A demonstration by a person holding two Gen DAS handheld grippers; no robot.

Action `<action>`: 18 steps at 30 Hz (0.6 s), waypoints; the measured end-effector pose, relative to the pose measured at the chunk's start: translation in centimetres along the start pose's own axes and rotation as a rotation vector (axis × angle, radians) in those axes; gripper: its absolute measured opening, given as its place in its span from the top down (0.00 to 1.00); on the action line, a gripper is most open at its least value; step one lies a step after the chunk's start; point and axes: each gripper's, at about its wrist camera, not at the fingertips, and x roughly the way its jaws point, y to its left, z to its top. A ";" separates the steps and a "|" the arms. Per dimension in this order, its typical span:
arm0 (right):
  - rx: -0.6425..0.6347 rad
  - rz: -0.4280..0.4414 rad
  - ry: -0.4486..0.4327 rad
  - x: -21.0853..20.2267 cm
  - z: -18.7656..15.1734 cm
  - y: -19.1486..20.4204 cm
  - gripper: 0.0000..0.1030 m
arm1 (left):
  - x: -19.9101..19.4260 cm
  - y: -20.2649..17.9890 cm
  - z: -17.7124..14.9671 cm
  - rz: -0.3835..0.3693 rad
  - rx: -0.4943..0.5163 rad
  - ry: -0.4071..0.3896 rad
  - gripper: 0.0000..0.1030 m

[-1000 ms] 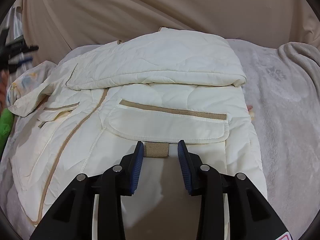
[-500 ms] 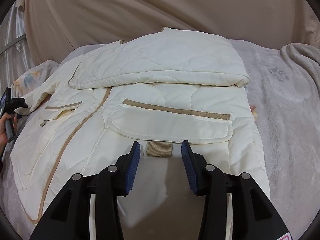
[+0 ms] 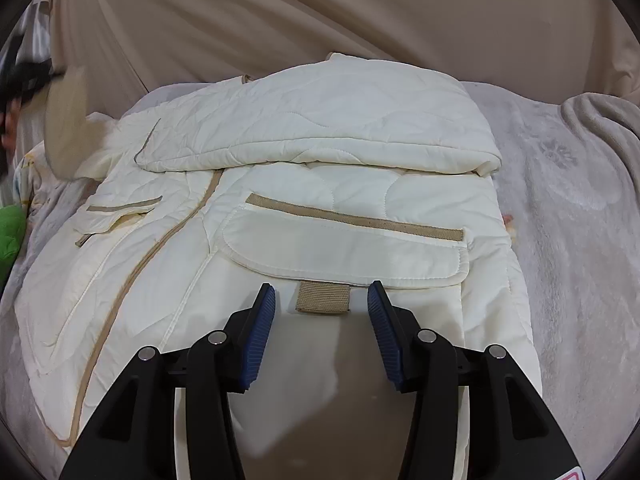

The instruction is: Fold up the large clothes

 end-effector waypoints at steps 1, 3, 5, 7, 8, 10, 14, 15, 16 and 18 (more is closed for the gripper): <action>0.002 0.001 0.001 0.0 0.0 0.0 0.54 | -0.3 -3.3 -0.1 -0.065 0.027 0.003 0.93; 0.009 0.012 -0.001 -0.1 0.0 -0.2 0.53 | 0.0 -10.3 -1.6 -0.180 0.084 0.039 0.86; 0.022 0.021 -0.005 -0.2 0.0 -0.5 0.53 | 1.5 -16.0 -4.9 -0.275 0.119 0.126 0.42; 0.038 0.026 -0.009 -0.4 0.1 -0.8 0.52 | 3.2 -19.7 -9.1 -0.304 0.148 0.221 0.25; 0.050 0.030 -0.011 -0.6 0.1 -1.1 0.52 | 4.1 -20.9 -11.3 -0.302 0.182 0.265 0.24; 0.078 0.042 -0.009 -1.1 0.2 -1.8 0.52 | 5.5 -21.8 -14.9 -0.299 0.260 0.343 0.24; 0.100 0.055 -0.013 -2.6 1.5 -3.6 0.49 | 5.0 -17.5 -16.9 -0.345 0.225 0.408 0.23; 0.102 0.060 -0.022 -2.9 2.2 -4.0 0.45 | 5.1 -15.9 -16.4 -0.348 0.195 0.408 0.22; 0.110 0.063 -0.034 -3.1 3.1 -4.5 0.44 | 5.3 -14.0 -15.9 -0.340 0.163 0.410 0.20; 0.135 0.077 -0.050 -2.9 5.1 -5.4 0.42 | 5.5 -10.0 -14.7 -0.314 0.076 0.411 0.20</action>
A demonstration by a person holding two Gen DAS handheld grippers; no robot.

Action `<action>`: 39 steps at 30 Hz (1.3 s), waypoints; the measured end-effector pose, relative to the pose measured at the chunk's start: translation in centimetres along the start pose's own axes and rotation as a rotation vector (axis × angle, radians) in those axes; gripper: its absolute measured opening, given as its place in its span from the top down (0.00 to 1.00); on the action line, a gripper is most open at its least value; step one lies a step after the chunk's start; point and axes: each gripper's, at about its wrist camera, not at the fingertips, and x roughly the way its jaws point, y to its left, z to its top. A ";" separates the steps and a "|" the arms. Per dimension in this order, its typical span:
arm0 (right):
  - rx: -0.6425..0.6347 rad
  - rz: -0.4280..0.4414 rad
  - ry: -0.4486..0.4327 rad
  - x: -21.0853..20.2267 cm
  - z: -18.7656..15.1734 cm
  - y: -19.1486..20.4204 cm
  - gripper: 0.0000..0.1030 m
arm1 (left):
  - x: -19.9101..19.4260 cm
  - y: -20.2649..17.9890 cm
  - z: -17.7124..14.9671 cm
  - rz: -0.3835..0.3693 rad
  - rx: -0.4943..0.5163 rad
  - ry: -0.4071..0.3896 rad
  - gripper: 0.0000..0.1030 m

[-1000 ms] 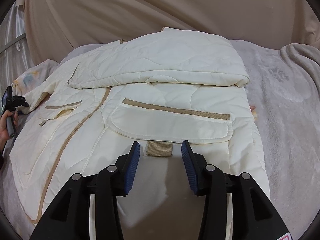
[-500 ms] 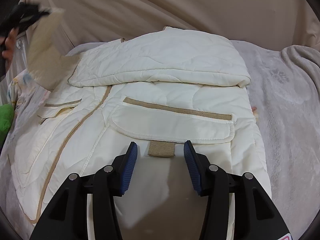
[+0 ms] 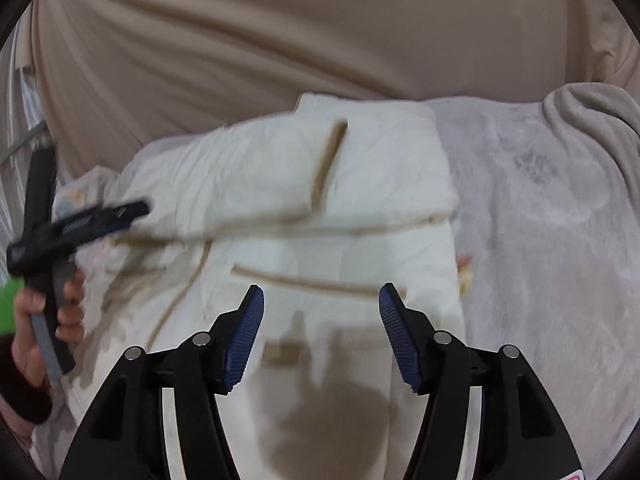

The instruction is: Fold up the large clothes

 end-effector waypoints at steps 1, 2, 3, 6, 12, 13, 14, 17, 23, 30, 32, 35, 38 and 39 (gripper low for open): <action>0.025 0.022 0.000 0.5 1.3 -0.4 0.42 | -0.6 2.2 0.4 0.004 -0.059 -0.004 0.20; 0.048 0.043 0.007 1.2 2.4 -0.7 0.40 | -1.1 4.0 0.2 0.002 -0.106 -0.007 0.20; 0.075 0.065 0.020 2.0 3.3 -1.0 0.39 | -1.5 5.0 -0.3 0.010 -0.147 -0.006 0.20; 0.179 0.105 0.065 5.3 5.2 -2.1 0.39 | -1.3 8.8 -0.4 0.044 -0.250 0.009 0.20; 0.195 0.108 0.153 10.4 6.7 -0.3 0.89 | 0.5 12.2 -0.8 0.164 -0.266 0.040 0.28; 0.147 0.079 0.131 9.8 7.5 0.7 0.94 | 0.7 12.3 -0.6 0.182 -0.257 0.031 0.30; 0.117 0.077 0.075 8.6 8.2 1.4 0.94 | 0.6 12.4 -0.5 0.195 -0.248 0.019 0.33; 0.059 0.143 -0.138 3.1 10.0 2.4 0.96 | 0.5 11.9 0.1 0.250 -0.188 -0.016 0.35; 0.103 -0.047 0.124 11.0 7.5 -2.6 0.96 | 2.7 10.7 -0.7 0.347 -0.081 -0.003 0.33; 0.131 -0.025 0.000 -0.2 3.6 -4.3 0.47 | -2.9 12.3 -3.0 0.225 -0.115 0.038 0.18; 0.100 -0.033 0.047 -3.3 0.7 -4.6 0.46 | -5.5 13.1 -4.7 0.191 -0.120 0.055 0.12; 0.099 -0.030 0.120 -6.9 -4.6 -5.4 0.38 | -8.4 14.1 -8.4 0.126 -0.148 0.129 0.08; 0.140 -0.002 0.192 -8.4 -9.3 -5.9 0.37 | -9.6 14.9 -12.2 0.036 -0.220 0.232 0.08; 0.150 0.008 0.205 -8.6 -10.6 -5.8 0.37 | -9.6 15.0 -13.2 0.001 -0.249 0.260 0.08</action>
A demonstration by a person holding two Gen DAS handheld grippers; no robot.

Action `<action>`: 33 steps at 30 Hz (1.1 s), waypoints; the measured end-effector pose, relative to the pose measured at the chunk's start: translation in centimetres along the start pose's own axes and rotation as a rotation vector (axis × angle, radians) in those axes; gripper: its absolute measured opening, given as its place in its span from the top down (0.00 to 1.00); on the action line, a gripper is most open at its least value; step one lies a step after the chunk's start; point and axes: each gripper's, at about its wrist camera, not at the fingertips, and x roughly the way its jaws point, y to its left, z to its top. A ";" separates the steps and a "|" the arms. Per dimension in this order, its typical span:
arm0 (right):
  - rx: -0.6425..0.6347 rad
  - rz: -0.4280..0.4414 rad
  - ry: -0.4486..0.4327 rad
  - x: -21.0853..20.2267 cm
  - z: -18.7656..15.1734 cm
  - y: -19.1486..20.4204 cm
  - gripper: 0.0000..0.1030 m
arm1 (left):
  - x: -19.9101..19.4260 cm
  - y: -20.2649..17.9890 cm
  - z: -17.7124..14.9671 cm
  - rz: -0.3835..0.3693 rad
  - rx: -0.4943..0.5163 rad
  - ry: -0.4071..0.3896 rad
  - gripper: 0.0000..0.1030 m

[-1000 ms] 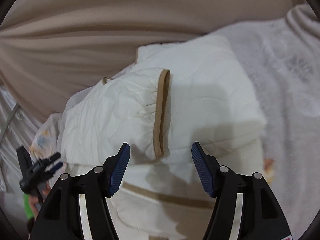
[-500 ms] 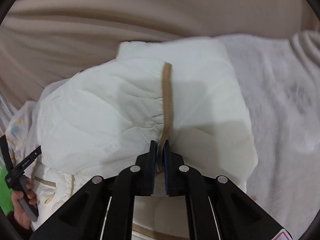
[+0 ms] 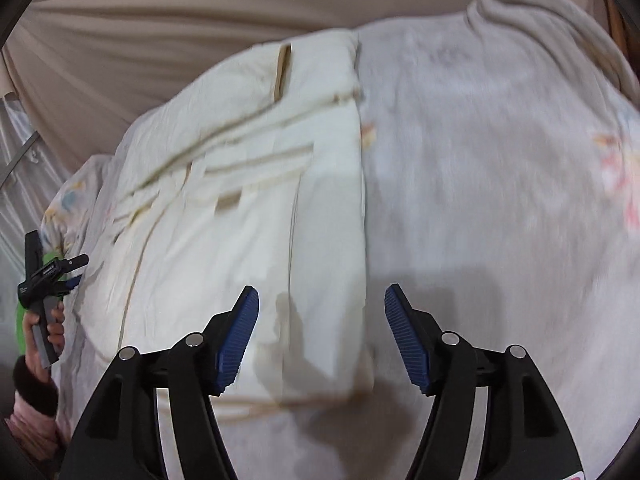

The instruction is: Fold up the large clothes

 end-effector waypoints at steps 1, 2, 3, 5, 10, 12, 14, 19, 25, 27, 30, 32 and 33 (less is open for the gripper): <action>0.007 0.012 0.010 0.2 -1.0 0.1 0.37 | 0.4 0.3 -0.6 -0.024 -0.020 0.028 0.15; 0.013 0.022 0.019 0.6 -1.5 0.3 0.42 | 0.5 0.2 -1.2 -0.010 -0.013 0.027 0.27; 0.012 0.018 0.019 0.7 -2.1 0.8 0.65 | 0.3 -0.2 -1.5 0.035 0.022 0.005 0.40; 0.006 0.003 0.013 0.5 -2.2 1.7 0.91 | -0.5 -0.7 -1.8 0.006 0.046 0.006 0.81; -0.005 0.038 -0.117 -6.4 -4.4 3.6 0.95 | -5.7 -0.9 -3.8 -0.033 0.085 -0.033 0.88; -0.018 0.037 -0.129 -9.4 -7.0 3.7 0.95 | -8.0 -1.2 -6.7 -0.029 0.136 -0.019 0.88; -0.027 0.008 -0.105 -11.7 -10.9 3.8 0.95 | -9.7 -1.2 -10.4 -0.006 0.189 0.013 0.87; -0.007 -0.113 0.047 -12.1 -19.3 2.6 0.86 | -12.3 0.8 -17.2 0.040 0.206 0.069 0.81; -0.018 -0.122 -0.184 -16.8 -13.6 3.5 0.57 | -19.7 -2.1 -12.4 -0.050 0.203 -0.226 0.42; -0.047 -0.095 -0.274 -16.7 -9.1 5.0 0.39 | -20.2 -4.2 -9.7 -0.032 0.222 -0.317 0.39; -0.076 -0.015 -0.274 -13.0 -2.7 6.3 0.35 | -17.7 -7.2 -5.1 0.028 0.252 -0.395 0.39; -0.028 0.034 -0.240 -8.5 1.8 6.4 0.32 | -14.7 -8.1 -2.4 0.076 0.258 -0.401 0.38; 0.002 0.054 -0.212 -6.3 3.4 6.4 0.32 | -12.9 -8.4 -1.1 0.107 0.258 -0.393 0.38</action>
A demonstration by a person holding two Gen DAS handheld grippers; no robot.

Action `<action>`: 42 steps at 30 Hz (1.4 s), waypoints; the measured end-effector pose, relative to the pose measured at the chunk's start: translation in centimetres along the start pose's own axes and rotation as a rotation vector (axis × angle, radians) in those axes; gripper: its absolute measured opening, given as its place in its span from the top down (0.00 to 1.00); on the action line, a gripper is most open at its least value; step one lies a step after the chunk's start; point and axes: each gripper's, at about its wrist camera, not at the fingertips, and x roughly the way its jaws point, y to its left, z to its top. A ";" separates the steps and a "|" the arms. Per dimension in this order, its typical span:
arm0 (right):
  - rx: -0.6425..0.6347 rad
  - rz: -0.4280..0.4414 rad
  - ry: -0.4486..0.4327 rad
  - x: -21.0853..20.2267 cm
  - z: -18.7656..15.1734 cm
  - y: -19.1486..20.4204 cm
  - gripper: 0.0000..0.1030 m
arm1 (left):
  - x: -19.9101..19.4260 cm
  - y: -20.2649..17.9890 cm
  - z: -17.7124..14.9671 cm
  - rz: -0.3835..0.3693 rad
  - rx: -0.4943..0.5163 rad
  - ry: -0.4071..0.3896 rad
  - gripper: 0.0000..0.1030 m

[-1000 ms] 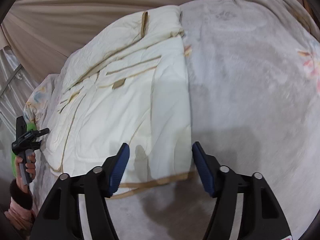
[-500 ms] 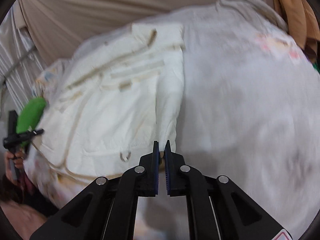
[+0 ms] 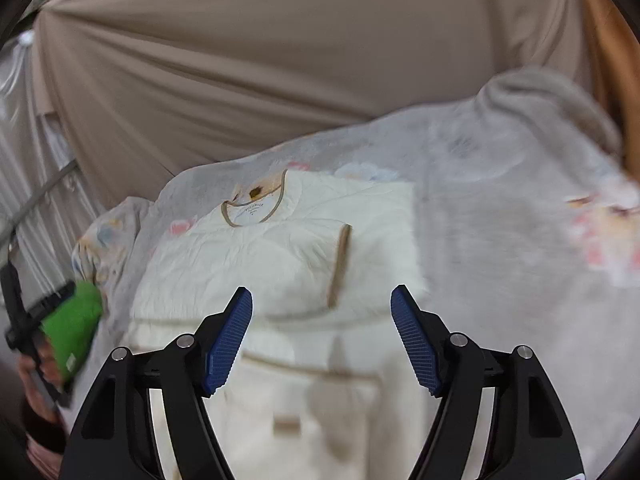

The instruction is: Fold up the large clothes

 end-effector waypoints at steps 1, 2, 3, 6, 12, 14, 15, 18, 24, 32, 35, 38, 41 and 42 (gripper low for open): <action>0.042 0.002 0.030 3.0 1.1 -0.5 0.32 | 2.0 -0.2 0.5 0.023 0.007 0.012 0.38; 0.079 -0.016 0.054 5.5 1.7 -1.1 0.32 | 4.3 -0.3 0.9 0.045 0.009 0.027 0.38; 0.109 -0.032 0.077 7.8 2.3 -1.5 0.32 | 6.2 0.0 0.9 0.067 -0.001 0.043 0.38; 0.165 -0.049 0.171 13.7 3.2 -2.4 0.34 | 11.3 1.5 0.5 0.083 -0.060 0.122 0.38; -0.030 0.080 0.047 11.2 3.7 2.7 0.95 | 15.3 3.7 -1.9 0.123 -0.089 0.196 0.42; -0.057 0.001 0.015 11.1 3.5 1.9 0.96 | 15.9 4.0 -2.9 0.157 -0.065 0.205 0.41; -0.080 -0.085 0.086 12.9 3.1 1.2 0.96 | 16.4 4.1 -3.2 0.156 -0.064 0.220 0.41; -0.091 -0.184 0.240 16.4 1.1 -0.9 0.96 | 17.3 5.0 -3.8 0.107 -0.106 0.241 0.40; -0.051 -0.299 -0.057 10.0 5.9 4.8 0.81 | 17.5 5.4 -4.1 0.110 -0.121 0.237 0.39; -0.402 0.146 0.193 22.9 4.9 26.1 0.83 | 17.3 4.8 -4.4 0.153 -0.083 0.214 0.36; -0.486 0.190 0.293 28.2 1.6 31.4 0.85 | 17.4 4.9 -4.4 0.152 -0.087 0.214 0.34; -0.574 0.130 0.349 31.7 -1.0 33.2 0.94 | 17.6 5.3 -4.4 0.137 -0.101 0.221 0.33; -0.583 0.102 0.336 31.9 -0.6 30.7 0.97 | 17.7 5.6 -4.4 0.124 -0.106 0.225 0.32; -0.564 0.096 0.328 31.3 0.1 28.9 0.97 | 17.7 5.5 -4.4 0.124 -0.103 0.224 0.31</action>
